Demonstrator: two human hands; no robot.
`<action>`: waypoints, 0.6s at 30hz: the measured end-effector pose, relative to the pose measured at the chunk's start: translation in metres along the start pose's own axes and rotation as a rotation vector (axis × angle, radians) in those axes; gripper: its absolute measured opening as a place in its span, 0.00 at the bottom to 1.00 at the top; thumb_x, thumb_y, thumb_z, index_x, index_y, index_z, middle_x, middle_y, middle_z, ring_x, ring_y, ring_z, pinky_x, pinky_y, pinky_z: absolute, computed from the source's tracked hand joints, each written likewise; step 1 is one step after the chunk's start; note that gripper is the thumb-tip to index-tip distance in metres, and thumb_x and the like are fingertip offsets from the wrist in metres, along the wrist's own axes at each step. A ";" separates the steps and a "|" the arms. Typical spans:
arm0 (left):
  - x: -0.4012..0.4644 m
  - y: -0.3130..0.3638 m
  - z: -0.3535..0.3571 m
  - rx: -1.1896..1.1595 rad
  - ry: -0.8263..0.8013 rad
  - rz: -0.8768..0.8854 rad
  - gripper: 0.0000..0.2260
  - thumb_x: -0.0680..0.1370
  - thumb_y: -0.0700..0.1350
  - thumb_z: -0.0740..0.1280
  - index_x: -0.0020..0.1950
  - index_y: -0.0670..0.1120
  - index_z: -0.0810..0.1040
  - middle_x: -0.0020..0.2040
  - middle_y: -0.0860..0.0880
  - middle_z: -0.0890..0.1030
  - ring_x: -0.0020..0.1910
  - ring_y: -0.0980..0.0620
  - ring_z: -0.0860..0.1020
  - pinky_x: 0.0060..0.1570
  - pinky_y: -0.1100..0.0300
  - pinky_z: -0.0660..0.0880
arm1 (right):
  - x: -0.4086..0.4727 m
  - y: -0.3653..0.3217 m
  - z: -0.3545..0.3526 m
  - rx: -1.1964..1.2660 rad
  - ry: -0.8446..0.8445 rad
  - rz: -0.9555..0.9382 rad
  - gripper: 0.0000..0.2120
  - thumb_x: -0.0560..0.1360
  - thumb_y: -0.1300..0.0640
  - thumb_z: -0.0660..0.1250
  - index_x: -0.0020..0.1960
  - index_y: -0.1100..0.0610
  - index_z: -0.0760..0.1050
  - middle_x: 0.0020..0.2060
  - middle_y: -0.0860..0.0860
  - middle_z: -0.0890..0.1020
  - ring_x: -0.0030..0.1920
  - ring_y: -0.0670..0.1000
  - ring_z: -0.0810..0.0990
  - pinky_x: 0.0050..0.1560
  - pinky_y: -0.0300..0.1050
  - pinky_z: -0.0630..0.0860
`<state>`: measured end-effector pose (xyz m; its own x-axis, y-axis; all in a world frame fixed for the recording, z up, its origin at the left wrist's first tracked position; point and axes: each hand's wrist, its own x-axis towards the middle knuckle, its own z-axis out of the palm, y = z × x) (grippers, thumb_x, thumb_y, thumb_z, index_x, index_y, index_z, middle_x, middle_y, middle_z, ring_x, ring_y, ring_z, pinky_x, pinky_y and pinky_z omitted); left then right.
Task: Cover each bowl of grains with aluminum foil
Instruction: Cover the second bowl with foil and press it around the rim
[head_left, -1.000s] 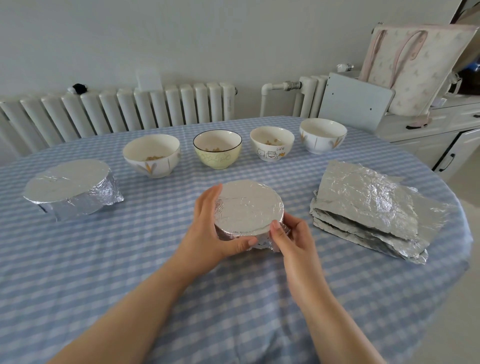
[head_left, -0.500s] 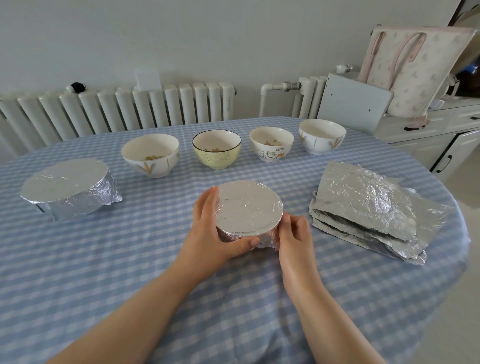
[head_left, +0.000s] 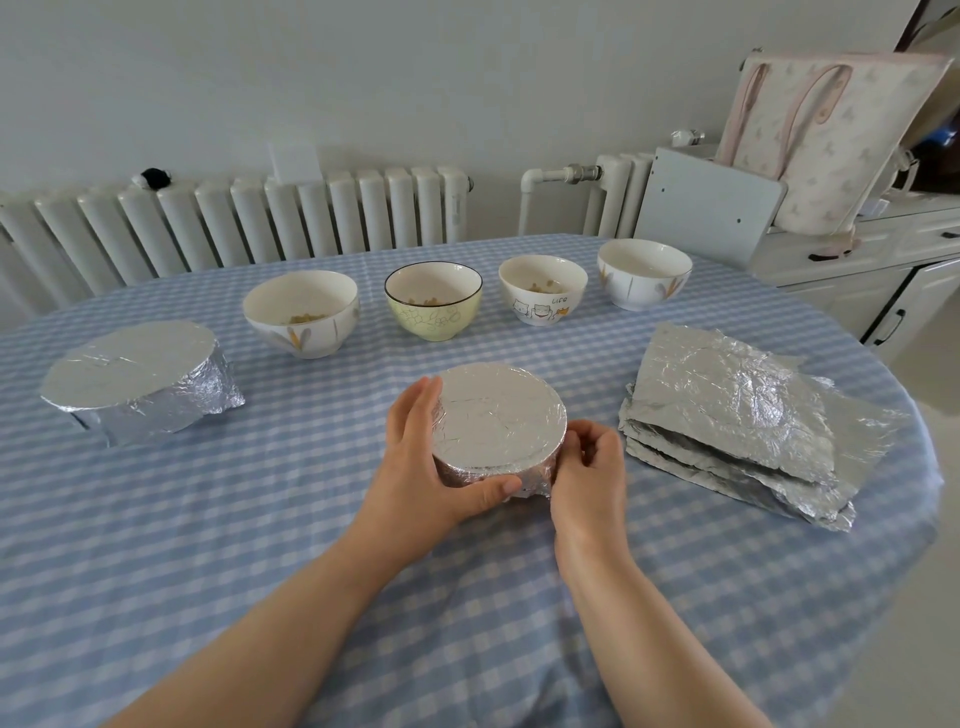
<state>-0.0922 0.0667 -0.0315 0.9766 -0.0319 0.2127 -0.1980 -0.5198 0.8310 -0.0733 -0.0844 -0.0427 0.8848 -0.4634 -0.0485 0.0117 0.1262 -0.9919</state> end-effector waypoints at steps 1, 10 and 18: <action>0.000 0.000 0.000 0.001 0.000 0.000 0.56 0.58 0.66 0.74 0.79 0.51 0.50 0.75 0.61 0.49 0.70 0.66 0.55 0.57 0.81 0.53 | 0.001 0.000 0.000 0.010 -0.002 0.009 0.10 0.80 0.63 0.59 0.45 0.51 0.73 0.39 0.48 0.79 0.32 0.39 0.76 0.33 0.33 0.72; 0.000 0.000 0.001 0.013 0.013 0.015 0.56 0.59 0.66 0.74 0.79 0.52 0.49 0.75 0.63 0.48 0.68 0.69 0.53 0.60 0.76 0.55 | 0.005 -0.004 0.001 0.046 -0.015 0.118 0.10 0.76 0.68 0.62 0.46 0.54 0.76 0.43 0.51 0.83 0.44 0.50 0.82 0.42 0.45 0.79; 0.000 -0.001 0.001 0.006 0.013 0.012 0.57 0.59 0.70 0.74 0.79 0.53 0.49 0.74 0.64 0.49 0.68 0.69 0.54 0.57 0.78 0.55 | 0.005 0.003 0.002 -0.037 -0.025 0.065 0.14 0.73 0.70 0.60 0.46 0.51 0.74 0.44 0.49 0.82 0.46 0.49 0.81 0.45 0.47 0.79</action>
<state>-0.0922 0.0658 -0.0328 0.9730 -0.0275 0.2294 -0.2093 -0.5249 0.8250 -0.0680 -0.0851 -0.0453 0.8946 -0.4328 -0.1109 -0.0632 0.1231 -0.9904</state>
